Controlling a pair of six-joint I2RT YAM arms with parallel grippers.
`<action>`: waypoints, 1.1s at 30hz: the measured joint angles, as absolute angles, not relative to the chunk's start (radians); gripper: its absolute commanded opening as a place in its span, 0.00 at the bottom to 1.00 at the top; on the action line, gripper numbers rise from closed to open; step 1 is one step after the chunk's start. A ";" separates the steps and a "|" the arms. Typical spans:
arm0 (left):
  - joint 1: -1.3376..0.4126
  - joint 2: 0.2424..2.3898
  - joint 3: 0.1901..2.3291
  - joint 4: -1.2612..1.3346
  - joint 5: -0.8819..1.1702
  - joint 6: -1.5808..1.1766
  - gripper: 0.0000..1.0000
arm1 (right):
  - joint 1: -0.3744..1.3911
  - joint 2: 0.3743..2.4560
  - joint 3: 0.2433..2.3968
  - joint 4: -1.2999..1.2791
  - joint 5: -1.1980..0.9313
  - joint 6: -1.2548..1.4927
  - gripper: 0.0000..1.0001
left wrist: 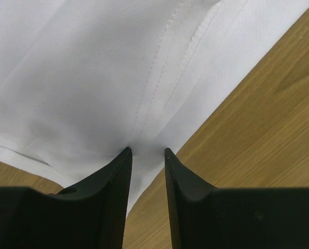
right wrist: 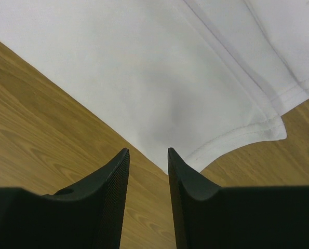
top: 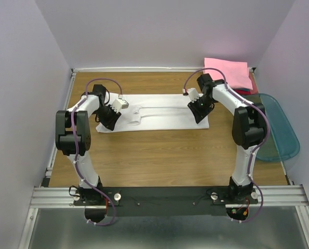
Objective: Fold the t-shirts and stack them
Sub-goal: Fold the tshirt
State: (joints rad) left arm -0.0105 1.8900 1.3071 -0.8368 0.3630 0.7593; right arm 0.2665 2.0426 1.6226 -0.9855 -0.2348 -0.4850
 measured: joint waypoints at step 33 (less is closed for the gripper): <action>-0.010 1.911 1.321 -0.815 0.326 0.736 0.27 | 0.266 2.021 1.611 -0.987 -0.233 -0.498 0.42</action>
State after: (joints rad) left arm -0.0105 1.9114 1.3212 -0.8154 0.3256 0.7361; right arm 0.2665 2.0212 1.6112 -0.9867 -0.2325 -0.4980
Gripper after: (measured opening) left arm 0.273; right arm 0.424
